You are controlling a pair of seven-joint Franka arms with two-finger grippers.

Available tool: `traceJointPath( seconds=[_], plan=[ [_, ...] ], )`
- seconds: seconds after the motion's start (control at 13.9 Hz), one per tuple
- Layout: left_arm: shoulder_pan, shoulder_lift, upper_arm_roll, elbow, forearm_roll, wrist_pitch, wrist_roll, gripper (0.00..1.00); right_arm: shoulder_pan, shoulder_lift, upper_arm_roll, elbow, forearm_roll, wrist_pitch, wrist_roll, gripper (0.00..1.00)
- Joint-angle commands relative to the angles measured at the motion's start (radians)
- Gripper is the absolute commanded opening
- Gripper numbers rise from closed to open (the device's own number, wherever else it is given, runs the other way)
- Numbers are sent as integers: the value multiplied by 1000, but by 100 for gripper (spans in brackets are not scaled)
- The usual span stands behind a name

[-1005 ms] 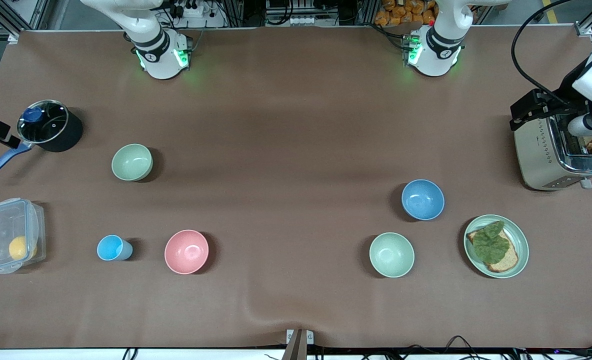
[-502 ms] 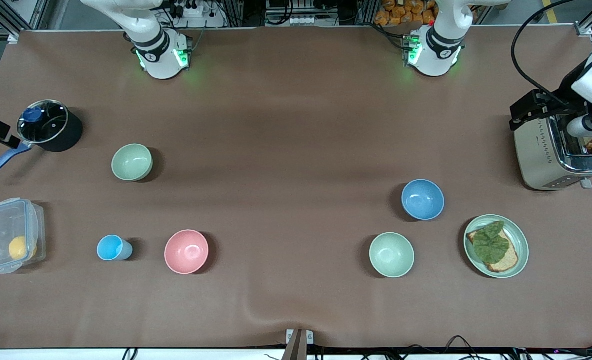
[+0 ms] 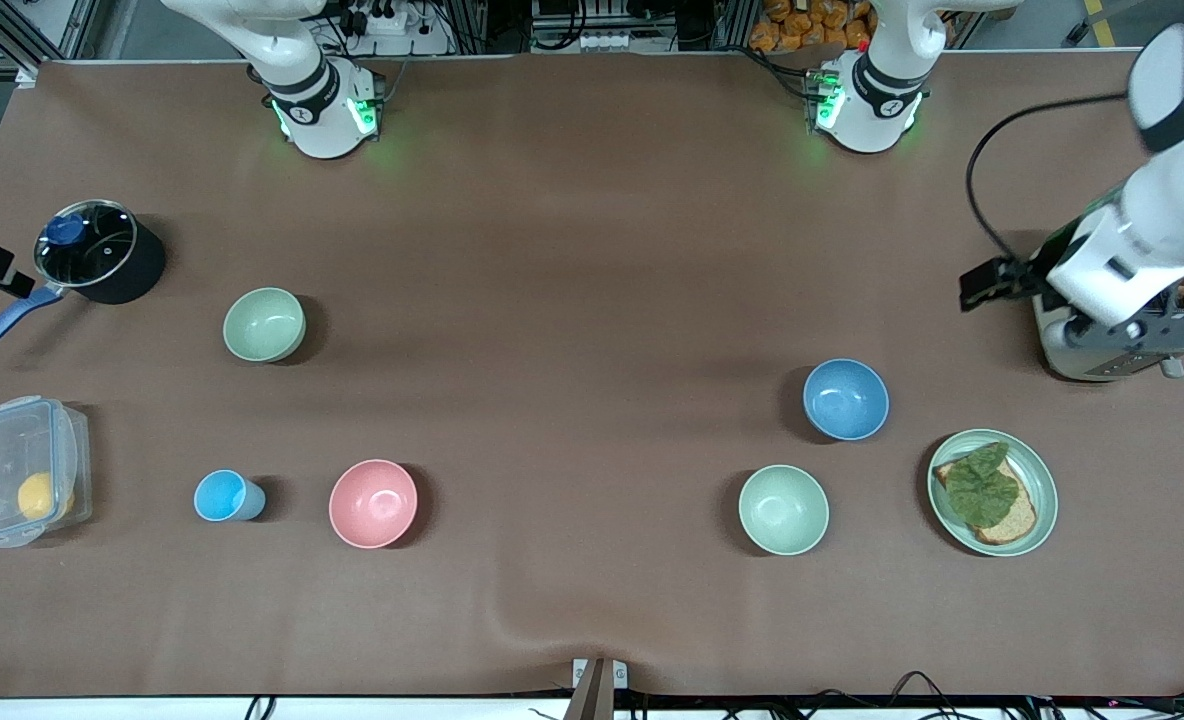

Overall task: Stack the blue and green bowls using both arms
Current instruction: 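Reach the right gripper to the green bowl while the left gripper reaches the blue bowl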

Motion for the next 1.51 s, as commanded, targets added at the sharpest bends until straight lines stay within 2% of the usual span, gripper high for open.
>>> traceJointPath(
  seconds=[0.0, 0.22, 0.5, 0.72, 0.93, 1.44],
  plan=[
    [26, -28, -1, -146, -22, 123, -5, 100, -15, 70, 9, -12, 14, -9, 2, 100],
    [35, 5, -1, -222, -22, 234, -5, 100, -15, 64, 7, -78, 22, -18, 8, 100],
    [47, 88, 1, -222, -19, 289, -5, 100, -31, -31, 7, -343, 42, 169, -3, 100],
    [40, 151, -2, -223, -20, 317, -8, 100, -34, -40, 6, -464, 42, 253, -75, 100],
    [24, 214, -7, -236, -20, 321, -19, 100, -58, -94, 6, -688, 51, 478, -158, 100],
    [-2, 360, -9, -228, -23, 467, -24, 100, -74, -86, 6, -969, 65, 808, -248, 100]
  ],
)
